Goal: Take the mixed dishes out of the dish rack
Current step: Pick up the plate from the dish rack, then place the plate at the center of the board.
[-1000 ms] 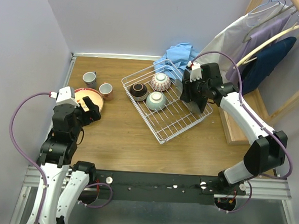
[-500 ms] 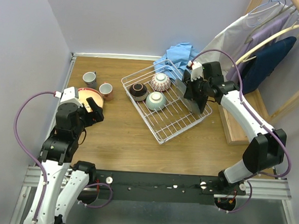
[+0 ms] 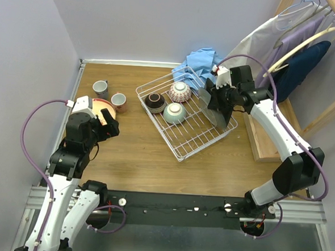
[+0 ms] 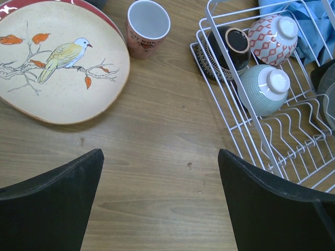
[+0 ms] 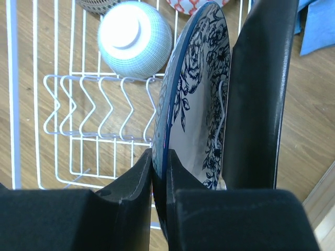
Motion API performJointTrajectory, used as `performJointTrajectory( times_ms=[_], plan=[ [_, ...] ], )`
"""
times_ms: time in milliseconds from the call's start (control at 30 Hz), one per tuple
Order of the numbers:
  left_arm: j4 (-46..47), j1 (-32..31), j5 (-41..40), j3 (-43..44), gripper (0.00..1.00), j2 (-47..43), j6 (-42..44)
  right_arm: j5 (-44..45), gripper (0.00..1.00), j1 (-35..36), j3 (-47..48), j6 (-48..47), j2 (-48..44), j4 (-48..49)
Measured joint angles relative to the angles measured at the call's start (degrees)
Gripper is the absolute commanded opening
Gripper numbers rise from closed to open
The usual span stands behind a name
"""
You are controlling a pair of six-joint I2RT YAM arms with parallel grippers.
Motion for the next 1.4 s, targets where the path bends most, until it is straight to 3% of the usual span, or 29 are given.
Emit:
performJointTrajectory(
  times_ms=[833,1167,1400],
  plan=[
    [1.4,-0.1,3.8,0.0,0.99,2.6,-5.4,-15.3,0.01,-0.1,0.7,-2.2,-12.7,-6.3],
    [1.4,-0.1,5.0,0.0,0.99,4.2,-8.4,-17.7,0.01,7.0,-2.2,-5.3,-14.8,-5.7],
    [1.6,-0.1,7.5,0.0,0.98,5.5,-10.9,-11.2,0.01,14.3,-3.1,-7.4,-17.3,-3.6]
  ],
)
